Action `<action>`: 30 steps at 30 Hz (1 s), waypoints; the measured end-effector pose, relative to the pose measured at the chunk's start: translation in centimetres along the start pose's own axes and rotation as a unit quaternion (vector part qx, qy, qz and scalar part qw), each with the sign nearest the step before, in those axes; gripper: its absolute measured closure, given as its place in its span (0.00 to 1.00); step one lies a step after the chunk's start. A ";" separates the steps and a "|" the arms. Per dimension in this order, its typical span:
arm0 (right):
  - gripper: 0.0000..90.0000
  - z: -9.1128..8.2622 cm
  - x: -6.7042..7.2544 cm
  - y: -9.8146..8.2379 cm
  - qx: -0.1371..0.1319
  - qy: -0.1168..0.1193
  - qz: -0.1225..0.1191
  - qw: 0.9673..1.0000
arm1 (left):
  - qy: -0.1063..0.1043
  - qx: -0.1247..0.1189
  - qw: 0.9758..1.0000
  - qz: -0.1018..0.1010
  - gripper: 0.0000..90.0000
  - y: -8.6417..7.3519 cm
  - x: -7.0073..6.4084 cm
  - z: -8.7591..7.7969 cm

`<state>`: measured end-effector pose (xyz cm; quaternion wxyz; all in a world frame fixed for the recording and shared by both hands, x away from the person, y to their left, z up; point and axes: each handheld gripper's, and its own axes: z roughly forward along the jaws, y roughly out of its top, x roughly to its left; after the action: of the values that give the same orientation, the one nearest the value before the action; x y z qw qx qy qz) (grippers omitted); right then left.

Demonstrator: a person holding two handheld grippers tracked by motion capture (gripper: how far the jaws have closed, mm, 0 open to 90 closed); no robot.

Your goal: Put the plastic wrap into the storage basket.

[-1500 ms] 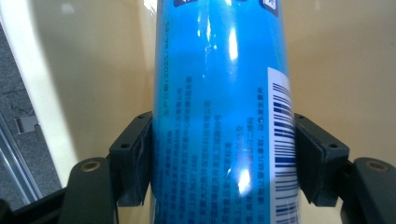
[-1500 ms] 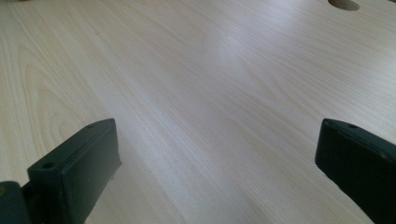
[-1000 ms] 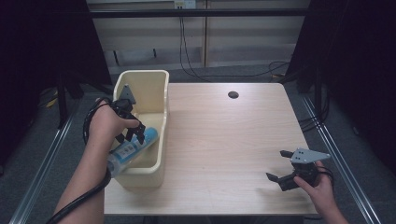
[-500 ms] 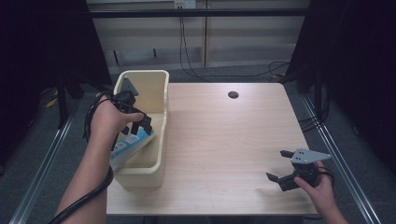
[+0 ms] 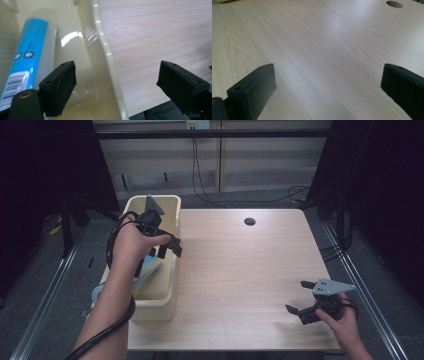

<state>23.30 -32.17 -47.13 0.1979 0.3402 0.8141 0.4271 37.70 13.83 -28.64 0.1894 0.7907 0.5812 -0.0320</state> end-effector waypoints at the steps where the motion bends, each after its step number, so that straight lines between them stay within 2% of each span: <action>1: 0.00 0.0 0.0 0.0 0.000 0.000 -0.001 1.000 | -0.003 -0.002 1.000 0.000 0.15 0.1 -0.3 0.1; 6: 0.00 0.0 0.0 0.0 -0.001 0.000 -0.001 1.000 | -0.011 -0.005 1.000 0.015 0.15 0.3 -1.3 0.7; 8: 0.00 0.0 0.0 0.0 0.000 0.001 0.000 1.000 | -0.014 -0.014 1.000 0.019 0.14 0.4 -1.7 1.0; 11: 0.00 0.0 0.0 0.0 0.000 -0.001 -0.002 1.000 | -0.022 -0.012 0.999 0.029 0.14 0.6 -2.4 1.4; 12: 0.00 0.0 0.0 0.0 0.000 -0.001 -0.002 1.000 | -0.022 -0.015 0.999 0.026 0.14 0.6 -2.6 1.5; 13: 0.00 0.0 0.0 0.0 0.000 -0.001 -0.002 1.000 | -0.024 -0.012 0.999 0.035 0.14 0.7 -2.8 1.7; 19: 0.00 -0.1 0.0 0.0 -0.001 -0.001 0.001 1.000 | -0.032 -0.021 0.998 0.045 0.12 0.9 -3.8 2.3; 23: 0.00 -0.1 0.0 0.0 -0.002 0.000 0.000 1.000 | -0.034 -0.016 0.998 0.053 0.12 0.9 -4.5 3.0; 24: 0.00 -0.1 0.0 0.1 -0.002 -0.001 0.000 1.000 | -0.035 -0.016 0.997 0.060 0.12 0.9 -4.6 3.2; 25: 0.00 -0.1 0.0 0.1 -0.003 -0.001 -0.001 1.000 | -0.036 -0.019 0.998 0.057 0.11 0.9 -4.7 3.3; 30: 0.00 -0.1 0.0 0.1 -0.003 -0.001 -0.002 1.000 | -0.047 -0.014 0.997 0.066 0.11 0.9 -5.4 4.1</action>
<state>23.23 -32.19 -47.02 0.2005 0.3389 0.8131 0.4287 37.50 7.28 -30.74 0.2294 0.8223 0.5185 -0.0482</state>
